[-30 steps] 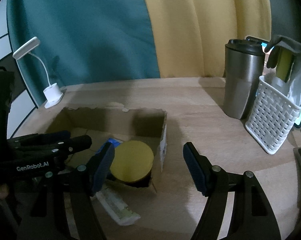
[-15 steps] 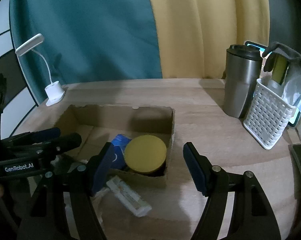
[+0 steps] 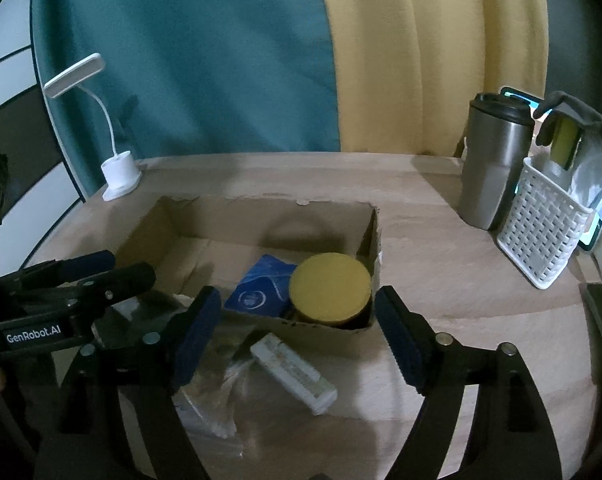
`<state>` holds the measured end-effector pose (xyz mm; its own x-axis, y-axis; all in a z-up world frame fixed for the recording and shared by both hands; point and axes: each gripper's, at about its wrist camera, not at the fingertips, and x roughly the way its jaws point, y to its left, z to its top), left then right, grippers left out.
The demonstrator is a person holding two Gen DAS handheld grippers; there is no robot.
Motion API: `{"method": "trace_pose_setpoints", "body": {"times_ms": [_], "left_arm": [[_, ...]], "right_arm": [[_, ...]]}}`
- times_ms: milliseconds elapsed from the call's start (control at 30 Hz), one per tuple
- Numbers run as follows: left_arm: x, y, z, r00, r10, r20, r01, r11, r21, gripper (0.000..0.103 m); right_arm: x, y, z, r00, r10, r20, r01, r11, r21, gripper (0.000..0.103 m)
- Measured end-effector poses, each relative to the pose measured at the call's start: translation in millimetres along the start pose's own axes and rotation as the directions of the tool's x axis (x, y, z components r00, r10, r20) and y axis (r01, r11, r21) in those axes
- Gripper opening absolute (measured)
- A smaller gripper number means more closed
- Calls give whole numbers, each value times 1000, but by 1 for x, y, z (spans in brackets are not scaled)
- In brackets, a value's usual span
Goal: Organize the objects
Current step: 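Withdraw both tools from the box and reach toward the gray gloves and plastic bag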
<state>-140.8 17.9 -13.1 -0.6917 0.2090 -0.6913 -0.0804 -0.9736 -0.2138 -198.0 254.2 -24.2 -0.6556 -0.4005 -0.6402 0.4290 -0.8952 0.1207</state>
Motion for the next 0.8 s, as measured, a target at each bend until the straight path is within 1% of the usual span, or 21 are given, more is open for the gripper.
{"method": "trace_pose_setpoints", "body": {"times_ms": [267,800], "left_arm": [[-8,10,-7,1000,-4,10,4,1000,-1,80],[-17,33,-27,1000,2,-1,-2,1000,-26,80]], "right_arm": [[-3,11,-4,1000,-8,-2,8,1000,-11,82],[-1,35,-16,1000,-8,-27,7,999,-38,82]]}}
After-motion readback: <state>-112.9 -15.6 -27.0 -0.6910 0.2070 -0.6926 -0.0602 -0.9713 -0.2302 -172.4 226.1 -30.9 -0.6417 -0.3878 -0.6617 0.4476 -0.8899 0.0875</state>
